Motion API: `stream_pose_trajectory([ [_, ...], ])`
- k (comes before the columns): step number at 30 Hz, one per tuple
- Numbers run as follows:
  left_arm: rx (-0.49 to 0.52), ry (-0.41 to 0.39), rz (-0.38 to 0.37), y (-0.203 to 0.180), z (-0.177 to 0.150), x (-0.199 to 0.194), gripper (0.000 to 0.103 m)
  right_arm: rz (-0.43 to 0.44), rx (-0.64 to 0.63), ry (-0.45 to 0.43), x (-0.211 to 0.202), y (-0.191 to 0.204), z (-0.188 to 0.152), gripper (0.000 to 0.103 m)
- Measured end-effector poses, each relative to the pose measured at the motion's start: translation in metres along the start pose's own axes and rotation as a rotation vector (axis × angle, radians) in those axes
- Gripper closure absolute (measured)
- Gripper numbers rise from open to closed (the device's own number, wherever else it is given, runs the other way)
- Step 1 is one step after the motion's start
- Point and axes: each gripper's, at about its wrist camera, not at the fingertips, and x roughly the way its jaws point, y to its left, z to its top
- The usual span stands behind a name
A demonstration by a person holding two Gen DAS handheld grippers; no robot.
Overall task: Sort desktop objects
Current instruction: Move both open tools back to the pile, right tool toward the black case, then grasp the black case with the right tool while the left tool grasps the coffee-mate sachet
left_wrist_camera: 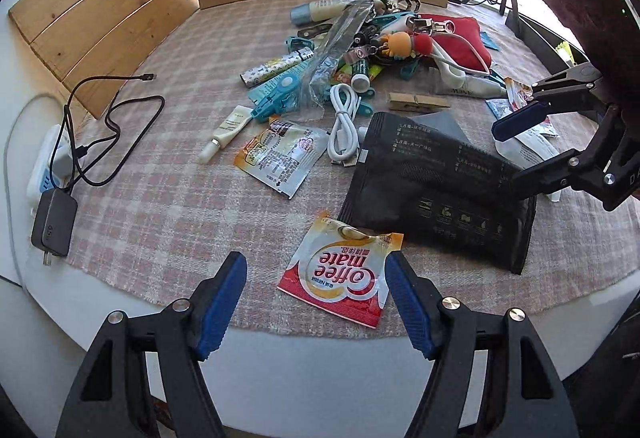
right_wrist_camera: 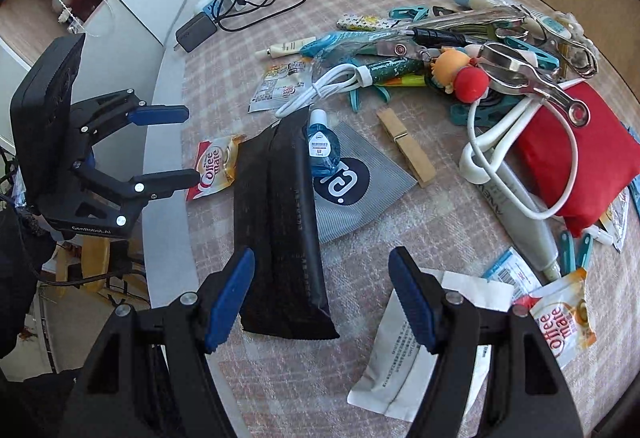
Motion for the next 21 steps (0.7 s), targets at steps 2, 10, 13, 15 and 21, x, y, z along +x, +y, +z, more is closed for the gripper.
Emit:
stream_pose_trajectory([
  [2, 0.028, 0.012, -0.012, -0.001, 0.001, 0.006, 0.034, 0.016, -0.005, 0.022, 0.008, 0.002, 0.004, 0.034],
  [10, 0.087, 0.035, -0.057, -0.012, -0.001, 0.020, 0.033, 0.049, -0.026, 0.075, 0.023, 0.012, 0.011, 0.041],
  [13, 0.076, 0.034, -0.078, -0.015, 0.001, 0.019, 0.039, 0.074, -0.014, 0.084, 0.023, 0.014, 0.009, 0.064],
  [15, 0.074, 0.023, -0.085, -0.018, 0.001, 0.016, 0.052, 0.093, -0.002, 0.077, 0.020, 0.014, 0.008, 0.069],
  [21, 0.004, -0.026, -0.099, -0.017, 0.000, -0.003, 0.085, 0.142, 0.043, 0.018, 0.006, 0.014, 0.001, 0.085],
])
